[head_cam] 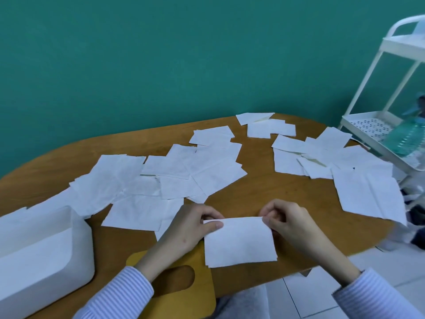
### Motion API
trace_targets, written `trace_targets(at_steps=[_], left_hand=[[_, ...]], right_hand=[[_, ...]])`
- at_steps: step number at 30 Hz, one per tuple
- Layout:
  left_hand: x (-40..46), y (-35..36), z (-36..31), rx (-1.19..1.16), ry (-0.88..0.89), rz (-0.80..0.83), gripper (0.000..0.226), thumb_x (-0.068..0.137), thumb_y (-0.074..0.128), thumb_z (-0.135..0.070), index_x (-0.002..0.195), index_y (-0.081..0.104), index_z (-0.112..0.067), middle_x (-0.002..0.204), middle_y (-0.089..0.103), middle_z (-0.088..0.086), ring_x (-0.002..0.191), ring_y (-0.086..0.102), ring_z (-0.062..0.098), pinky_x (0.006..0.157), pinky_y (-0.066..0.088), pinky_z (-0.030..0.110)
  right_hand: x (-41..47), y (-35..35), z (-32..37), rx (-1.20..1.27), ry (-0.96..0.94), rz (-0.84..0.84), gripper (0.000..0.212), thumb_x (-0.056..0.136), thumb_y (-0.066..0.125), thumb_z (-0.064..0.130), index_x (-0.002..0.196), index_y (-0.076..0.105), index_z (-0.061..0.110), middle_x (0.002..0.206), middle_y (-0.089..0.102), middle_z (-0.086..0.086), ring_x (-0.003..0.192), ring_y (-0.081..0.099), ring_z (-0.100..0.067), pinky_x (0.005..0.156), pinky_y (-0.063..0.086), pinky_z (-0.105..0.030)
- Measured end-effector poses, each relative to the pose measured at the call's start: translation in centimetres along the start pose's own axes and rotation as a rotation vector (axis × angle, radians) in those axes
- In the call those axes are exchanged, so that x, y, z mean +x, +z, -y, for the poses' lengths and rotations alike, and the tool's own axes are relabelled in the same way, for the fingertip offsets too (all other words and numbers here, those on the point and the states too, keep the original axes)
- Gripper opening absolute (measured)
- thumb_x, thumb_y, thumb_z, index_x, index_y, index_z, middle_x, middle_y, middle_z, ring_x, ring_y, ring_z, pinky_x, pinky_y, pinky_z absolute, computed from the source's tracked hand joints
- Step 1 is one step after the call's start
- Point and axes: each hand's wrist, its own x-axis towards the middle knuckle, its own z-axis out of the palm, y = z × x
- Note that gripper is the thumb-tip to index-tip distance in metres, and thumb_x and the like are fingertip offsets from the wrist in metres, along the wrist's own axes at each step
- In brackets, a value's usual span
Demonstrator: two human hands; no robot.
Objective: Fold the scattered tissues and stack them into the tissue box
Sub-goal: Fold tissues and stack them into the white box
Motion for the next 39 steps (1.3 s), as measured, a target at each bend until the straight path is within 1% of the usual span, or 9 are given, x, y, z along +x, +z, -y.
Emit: trace_targets(at_steps=[8, 12, 18, 22, 24, 27, 32, 35, 39], left_hand=[[0.2, 0.8, 1.5, 0.166, 0.01, 0.015, 0.009, 0.09, 0.072, -0.033, 0.098, 0.072, -0.037, 0.089, 0.058, -0.016, 0.084, 0.053, 0.001, 0.068, 0.04, 0.012], [-0.1, 1.1, 1.7, 0.214, 0.028, 0.008, 0.011, 0.093, 0.067, -0.038, 0.103, 0.067, -0.036, 0.097, 0.052, -0.018, 0.09, 0.051, 0.002, 0.073, 0.043, 0.016], [-0.5, 1.2, 1.2, 0.336, 0.099, 0.058, 0.017, 0.102, 0.053, -0.038, 0.115, 0.061, -0.031, 0.109, 0.051, -0.017, 0.104, 0.044, 0.0, 0.083, 0.039, 0.013], [-1.0, 0.1, 0.8, 0.252, 0.101, 0.052, 0.008, 0.1, 0.054, -0.037, 0.102, 0.06, -0.032, 0.103, 0.055, -0.02, 0.102, 0.047, -0.001, 0.086, 0.043, 0.023], [-1.8, -1.1, 0.2, 0.095, 0.047, 0.023, 0.003, 0.098, 0.058, -0.035, 0.098, 0.061, -0.034, 0.096, 0.063, -0.018, 0.09, 0.055, -0.001, 0.077, 0.045, 0.019], [-3.5, -3.6, -0.8, -0.11, 0.01, -0.096, 0.006, 0.094, 0.065, -0.029, 0.094, 0.062, -0.034, 0.091, 0.069, -0.015, 0.063, 0.05, 0.001, 0.062, 0.038, 0.016], [-7.6, -10.2, -1.3, -0.2, 0.015, -0.297, 0.016, 0.092, 0.07, -0.025, 0.096, 0.058, -0.035, 0.093, 0.066, -0.005, 0.061, 0.052, 0.017, 0.063, 0.041, 0.028], [-10.8, -13.9, -0.5, -0.174, -0.013, -0.402, 0.02, 0.091, 0.071, -0.019, 0.099, 0.059, -0.032, 0.1, 0.063, -0.002, 0.065, 0.058, 0.025, 0.068, 0.045, 0.031], [-15.7, -18.2, 1.8, -0.056, -0.063, -0.501, 0.017, 0.091, 0.07, -0.011, 0.088, 0.069, -0.028, 0.092, 0.069, -0.009, 0.056, 0.05, 0.012, 0.067, 0.041, 0.025]], right_hand=[[0.2, 1.5, -1.5, -0.204, -0.054, -0.031, 0.016, 0.094, 0.061, 0.021, 0.091, 0.057, 0.037, 0.087, 0.06, 0.014, 0.079, 0.06, -0.007, 0.065, 0.051, -0.019], [0.0, 2.2, -1.8, -0.484, -0.281, -0.086, 0.027, 0.089, 0.068, 0.036, 0.111, 0.054, 0.039, 0.103, 0.045, 0.015, 0.091, 0.039, -0.006, 0.074, 0.04, -0.021], [0.7, 1.5, -0.6, -0.618, -0.34, 0.08, 0.01, 0.097, 0.057, 0.035, 0.1, 0.048, 0.038, 0.103, 0.043, 0.018, 0.09, 0.034, -0.007, 0.076, 0.033, -0.022], [0.9, -0.1, 1.0, -0.365, -0.32, 0.241, 0.015, 0.096, 0.056, 0.025, 0.09, 0.047, 0.036, 0.089, 0.054, 0.02, 0.088, 0.048, -0.003, 0.069, 0.037, -0.021], [0.7, -1.0, 2.5, -0.259, -0.347, 0.285, 0.013, 0.096, 0.059, 0.023, 0.09, 0.051, 0.032, 0.088, 0.058, 0.015, 0.084, 0.052, -0.008, 0.066, 0.04, -0.022], [0.7, -1.7, 5.6, -0.142, -0.413, 0.275, 0.014, 0.093, 0.066, 0.021, 0.091, 0.057, 0.032, 0.091, 0.062, 0.011, 0.084, 0.057, -0.014, 0.071, 0.048, -0.033], [1.6, 0.0, 11.8, 0.047, -0.545, 0.228, 0.014, 0.092, 0.067, 0.015, 0.091, 0.072, 0.028, 0.096, 0.071, 0.01, 0.087, 0.064, -0.023, 0.078, 0.051, -0.05], [2.2, 2.8, 15.5, 0.089, -0.598, 0.256, 0.02, 0.092, 0.066, 0.01, 0.088, 0.076, 0.027, 0.088, 0.073, 0.009, 0.079, 0.065, -0.018, 0.073, 0.053, -0.044], [2.6, 8.5, 20.3, 0.108, -0.655, 0.329, 0.02, 0.091, 0.068, 0.01, 0.088, 0.078, 0.026, 0.085, 0.073, 0.013, 0.075, 0.065, -0.012, 0.072, 0.054, -0.035]])
